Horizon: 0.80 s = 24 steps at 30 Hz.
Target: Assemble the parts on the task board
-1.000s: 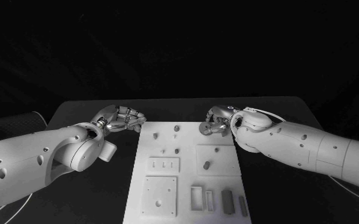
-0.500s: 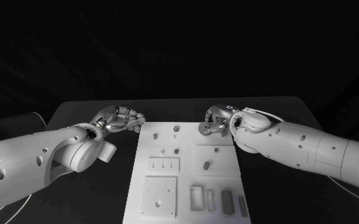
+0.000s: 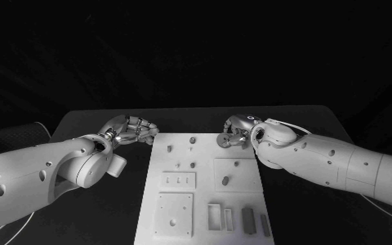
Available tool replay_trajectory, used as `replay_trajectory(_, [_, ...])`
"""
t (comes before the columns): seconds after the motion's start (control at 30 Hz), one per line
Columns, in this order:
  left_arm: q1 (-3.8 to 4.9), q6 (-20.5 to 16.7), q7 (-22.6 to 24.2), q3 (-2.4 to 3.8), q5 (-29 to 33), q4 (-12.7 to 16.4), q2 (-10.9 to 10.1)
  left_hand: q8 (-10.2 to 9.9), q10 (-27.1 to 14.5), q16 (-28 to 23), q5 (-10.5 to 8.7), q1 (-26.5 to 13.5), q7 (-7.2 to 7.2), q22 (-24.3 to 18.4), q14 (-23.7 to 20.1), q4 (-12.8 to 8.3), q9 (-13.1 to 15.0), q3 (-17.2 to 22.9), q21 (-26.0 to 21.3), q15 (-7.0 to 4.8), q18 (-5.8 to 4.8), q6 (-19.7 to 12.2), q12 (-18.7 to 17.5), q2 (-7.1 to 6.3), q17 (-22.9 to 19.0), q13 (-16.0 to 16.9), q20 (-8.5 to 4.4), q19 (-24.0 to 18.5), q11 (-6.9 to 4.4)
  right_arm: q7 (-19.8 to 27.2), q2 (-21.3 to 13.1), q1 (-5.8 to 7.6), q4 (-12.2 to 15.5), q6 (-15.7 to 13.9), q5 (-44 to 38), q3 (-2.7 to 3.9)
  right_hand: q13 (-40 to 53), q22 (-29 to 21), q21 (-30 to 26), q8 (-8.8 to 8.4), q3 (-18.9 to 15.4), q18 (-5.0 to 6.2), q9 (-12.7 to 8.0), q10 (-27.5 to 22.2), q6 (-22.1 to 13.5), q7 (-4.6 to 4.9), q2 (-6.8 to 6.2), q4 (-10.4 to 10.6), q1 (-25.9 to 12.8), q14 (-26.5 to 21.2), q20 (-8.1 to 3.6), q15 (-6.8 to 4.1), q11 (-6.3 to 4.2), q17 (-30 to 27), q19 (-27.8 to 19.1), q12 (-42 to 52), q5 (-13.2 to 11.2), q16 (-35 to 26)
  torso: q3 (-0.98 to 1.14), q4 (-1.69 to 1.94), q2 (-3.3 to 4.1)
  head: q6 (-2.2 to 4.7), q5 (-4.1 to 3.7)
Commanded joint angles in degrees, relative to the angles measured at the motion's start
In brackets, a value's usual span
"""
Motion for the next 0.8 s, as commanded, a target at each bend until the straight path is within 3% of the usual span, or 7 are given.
replay_trajectory(0.03, [0.06, -0.1, 0.4, 0.04, -0.1, 0.2, 0.0, -0.2, 0.5, -0.2, 0.11, 0.3, -0.05, 0.1, 0.3, -0.1, 0.1, 0.0, -0.4, 0.14, 0.39, 0.5, -0.2, -0.21, 0.1, 0.1, -0.37, 0.1, -0.04, -0.4, -0.2, -0.08, 0.8, -0.5, -1.9, -0.04, -0.1, 0.7, 0.3, 0.61, 0.3, 3.61, 0.6, 0.0, 1.3, -0.36, -0.33, 0.1, -0.7, 0.2, -0.06, -0.2, -0.36, 0.0, 0.5, 0.0, 0.3, 0.2, 0.01, 0.02, -0.05, 0.0, 0.02])
replay_trajectory(0.47, [0.06, -0.1, 0.5, 0.04, -0.1, 0.1, 0.0, -0.2, 0.5, -0.3, 0.11, 0.3, -0.06, 0.1, 0.3, -0.1, 0.1, 0.0, -0.4, 0.14, 0.39, 0.6, -0.3, -0.22, 0.1, 0.1, -0.37, 0.1, -0.05, -0.8, -1.3, -0.01, 3.3, -1.3, -3.6, -0.02, -0.2, 0.7, 0.3, 0.7, 0.6, 3.61, 0.7, 0.2, 1.7, -0.5, -0.76, 0.3, -0.7, 0.5, -0.2, -0.31, -0.51, 0.0, 0.7, 0.0, 0.8, 0.2, -0.07, -0.01, -0.1, 0.12, 0.03])
replay_trajectory(0.8, [0.06, -0.4, 0.6, 0.04, -0.1, 0.0, 0.0, -0.2, 0.5, -0.3, 0.11, 0.3, -0.06, 0.1, 0.3, -0.1, 0.1, 0.0, -0.4, 0.14, 0.39, 0.6, -0.3, -0.24, 0.2, 0.1, -0.37, 0.1, -0.05, -1.1, -1.4, 0.19, 5.7, -1.9, -5.6, 0.01, -0.2, 0.6, 0.3, 0.73, 0.8, 3.61, 0.7, 0.4, 1.9, -0.57, -1.13, 0.4, -0.6, 0.6, -0.27, -0.38, -0.57, 0.0, 0.8, -0.1, 0.9, 0.2, -0.02, 0.03, -0.08, 0.17, 0.13])
